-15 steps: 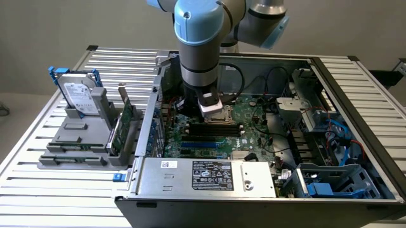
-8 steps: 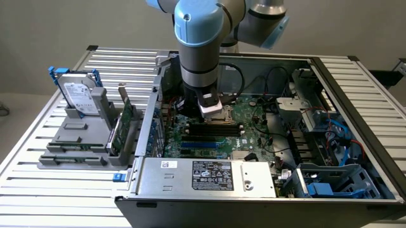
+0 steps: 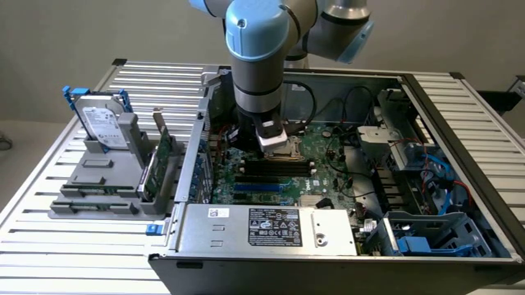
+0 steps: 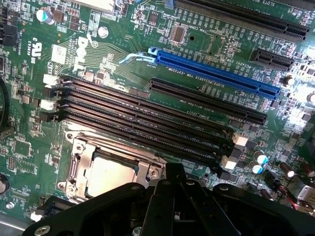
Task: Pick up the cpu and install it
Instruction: 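Install the first cpu locking lever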
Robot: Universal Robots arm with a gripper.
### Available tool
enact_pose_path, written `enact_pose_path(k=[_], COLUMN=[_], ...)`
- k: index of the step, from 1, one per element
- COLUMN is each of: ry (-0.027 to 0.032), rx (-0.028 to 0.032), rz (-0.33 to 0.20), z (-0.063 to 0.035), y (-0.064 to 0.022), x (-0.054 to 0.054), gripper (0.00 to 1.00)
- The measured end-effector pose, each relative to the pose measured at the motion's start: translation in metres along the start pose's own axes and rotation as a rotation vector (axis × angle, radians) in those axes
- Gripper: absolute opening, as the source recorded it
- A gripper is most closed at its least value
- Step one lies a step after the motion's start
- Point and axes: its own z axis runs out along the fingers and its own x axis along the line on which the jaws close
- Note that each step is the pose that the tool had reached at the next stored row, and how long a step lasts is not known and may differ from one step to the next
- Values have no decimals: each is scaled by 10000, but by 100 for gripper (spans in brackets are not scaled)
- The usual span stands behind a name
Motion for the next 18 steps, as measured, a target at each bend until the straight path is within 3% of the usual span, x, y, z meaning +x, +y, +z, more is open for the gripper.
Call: enact_pose_path(k=[18], ry=[0], rx=[-3], rz=[0], z=[50], y=[-37], x=[8], gripper=[11])
